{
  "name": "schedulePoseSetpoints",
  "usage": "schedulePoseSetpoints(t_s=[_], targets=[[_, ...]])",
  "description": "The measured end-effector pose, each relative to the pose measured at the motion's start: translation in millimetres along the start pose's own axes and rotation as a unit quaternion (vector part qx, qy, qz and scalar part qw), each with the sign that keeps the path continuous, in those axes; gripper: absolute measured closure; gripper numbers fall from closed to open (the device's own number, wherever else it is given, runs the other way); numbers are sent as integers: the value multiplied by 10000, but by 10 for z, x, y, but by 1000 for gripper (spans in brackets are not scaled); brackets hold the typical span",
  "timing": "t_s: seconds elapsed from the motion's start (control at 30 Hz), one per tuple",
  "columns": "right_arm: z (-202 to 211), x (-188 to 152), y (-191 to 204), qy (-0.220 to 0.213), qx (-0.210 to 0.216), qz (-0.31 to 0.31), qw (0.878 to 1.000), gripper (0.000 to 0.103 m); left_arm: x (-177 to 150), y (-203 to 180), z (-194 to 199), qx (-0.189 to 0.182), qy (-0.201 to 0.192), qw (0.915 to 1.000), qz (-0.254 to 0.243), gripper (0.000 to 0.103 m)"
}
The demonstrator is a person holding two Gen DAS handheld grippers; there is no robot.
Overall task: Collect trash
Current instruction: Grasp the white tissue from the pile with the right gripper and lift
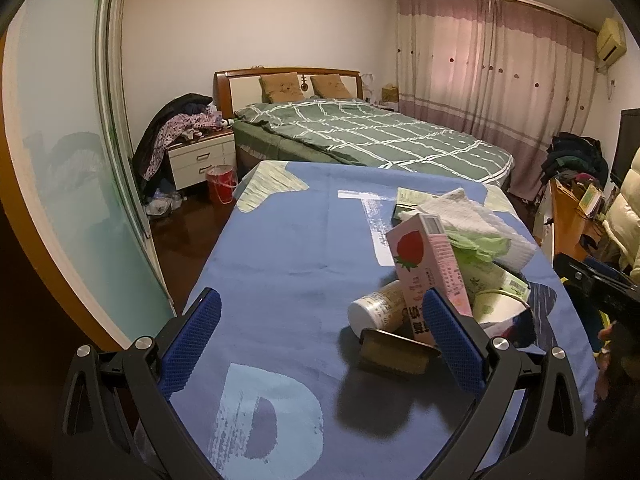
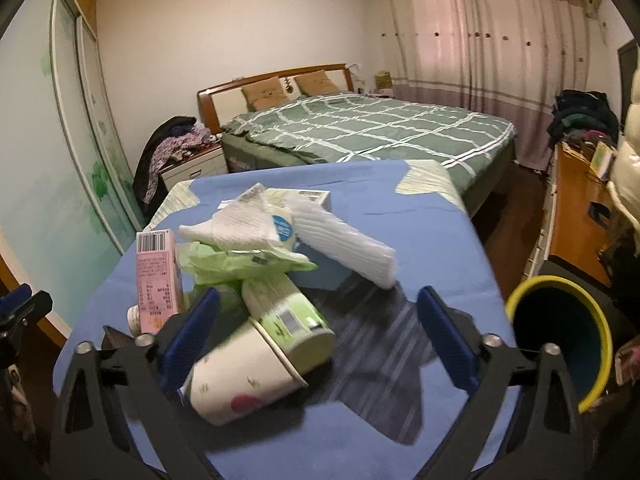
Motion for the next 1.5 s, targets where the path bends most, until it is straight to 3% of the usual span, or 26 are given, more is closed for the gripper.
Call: schedulePoseSetpoints(t_s=[0.13, 0.57, 0.77, 0.87, 1.0, 1.2, 1.27, 1.37, 1.5], targets=[[-201, 49, 219, 104, 264, 279, 9992, 24, 31, 35, -85, 54, 15, 10000, 23, 4], [-621, 233, 606, 228, 481, 1081, 9927, 23, 46, 123, -308, 92, 144, 9998, 114, 4], [-469, 417, 487, 203, 1056, 631, 9922, 23, 38, 123, -354, 81, 172, 9997, 117, 4], [-492, 557, 424, 170, 870, 594, 9943, 23, 13, 95, -334, 66, 175, 9997, 138, 4], [-762, 584, 555, 510, 939, 752, 9914, 25, 2, 57, -309, 37, 182, 9998, 94, 4], [-1140, 492, 564, 993, 998, 616, 9881, 49, 14, 51, -315, 14, 215, 9998, 57, 4], [-1185, 474, 581, 1056, 1142, 546, 9863, 65, 17, 54, -332, 5, 235, 9997, 65, 4], [-1148, 456, 571, 1019, 1209, 484, 9862, 84, 22, 51, -376, -7, 278, 9996, 71, 4], [-1022, 520, 559, 768, 1273, 386, 9881, 94, 17, 19, -410, -33, 312, 9995, 50, 4]])
Point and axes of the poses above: each gripper's, at about its wrist camera, not at the fingertips, and z roughly against the way its jaws point, y to its left, x to its top, the point moved 8 cm from there along -z, roughly the way its jaws point, and after that the axes turned 11 degrees about z, right-handed, at the moved point
